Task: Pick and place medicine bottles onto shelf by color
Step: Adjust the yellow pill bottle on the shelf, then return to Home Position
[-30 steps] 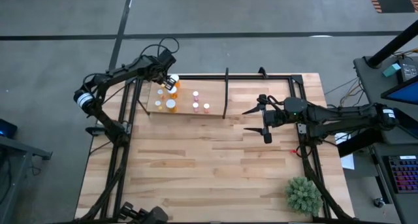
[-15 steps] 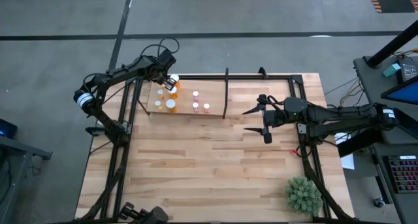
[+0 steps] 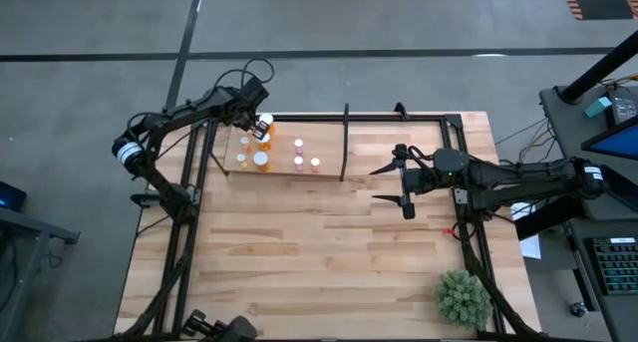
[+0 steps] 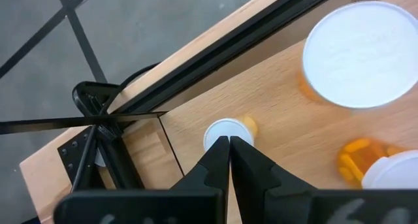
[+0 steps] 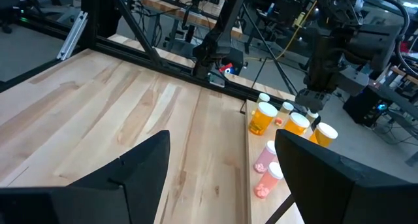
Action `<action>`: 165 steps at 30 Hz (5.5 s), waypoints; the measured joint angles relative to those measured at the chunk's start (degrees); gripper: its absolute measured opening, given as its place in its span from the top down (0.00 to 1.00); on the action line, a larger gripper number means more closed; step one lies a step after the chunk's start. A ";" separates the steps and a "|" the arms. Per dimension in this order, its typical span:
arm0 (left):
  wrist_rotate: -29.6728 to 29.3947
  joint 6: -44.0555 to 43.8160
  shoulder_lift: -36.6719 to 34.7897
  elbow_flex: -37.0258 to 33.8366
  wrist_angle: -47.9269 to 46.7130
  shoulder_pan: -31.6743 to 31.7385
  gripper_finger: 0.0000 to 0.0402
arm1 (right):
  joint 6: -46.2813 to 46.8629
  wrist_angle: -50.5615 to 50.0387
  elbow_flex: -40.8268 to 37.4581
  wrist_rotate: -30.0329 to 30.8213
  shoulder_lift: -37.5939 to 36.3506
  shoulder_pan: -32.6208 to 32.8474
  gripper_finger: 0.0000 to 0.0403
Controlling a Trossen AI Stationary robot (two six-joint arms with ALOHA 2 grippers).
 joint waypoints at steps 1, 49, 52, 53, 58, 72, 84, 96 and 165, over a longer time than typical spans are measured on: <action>-0.04 0.00 -0.02 -0.17 0.02 -0.02 1.00 | 0.00 0.00 0.00 0.00 -0.01 0.00 0.34; 0.35 1.62 -2.57 -0.32 0.62 -0.15 1.00 | -0.42 -0.02 0.00 0.00 -0.02 0.00 0.34; 0.24 1.66 -4.48 -0.31 0.41 -0.47 1.00 | -1.27 0.00 0.00 -0.02 -0.01 0.00 0.34; 0.22 1.68 -5.17 -0.29 0.39 -0.70 1.00 | -1.27 0.01 0.00 -0.02 -0.02 0.00 0.34; 0.23 2.00 -10.24 -0.33 0.47 -3.15 1.00 | -1.25 0.02 0.00 -0.01 0.00 0.02 0.34; 1.76 -0.13 -10.64 -0.84 6.80 -4.69 1.00 | -1.11 0.04 0.00 -0.02 -0.02 0.02 0.34; -9.07 -0.15 -0.52 -0.89 2.41 -1.38 1.00 | -1.07 -0.13 0.00 -0.02 -0.01 0.02 0.34; -7.66 0.22 0.15 -1.53 2.54 -0.79 1.00 | -1.07 -0.20 0.00 -0.02 0.00 0.02 0.34; 2.89 19.85 -86.30 -64.49 54.00 -56.89 1.00 | 10.61 4.44 -30.91 -0.94 -44.06 -6.34 0.42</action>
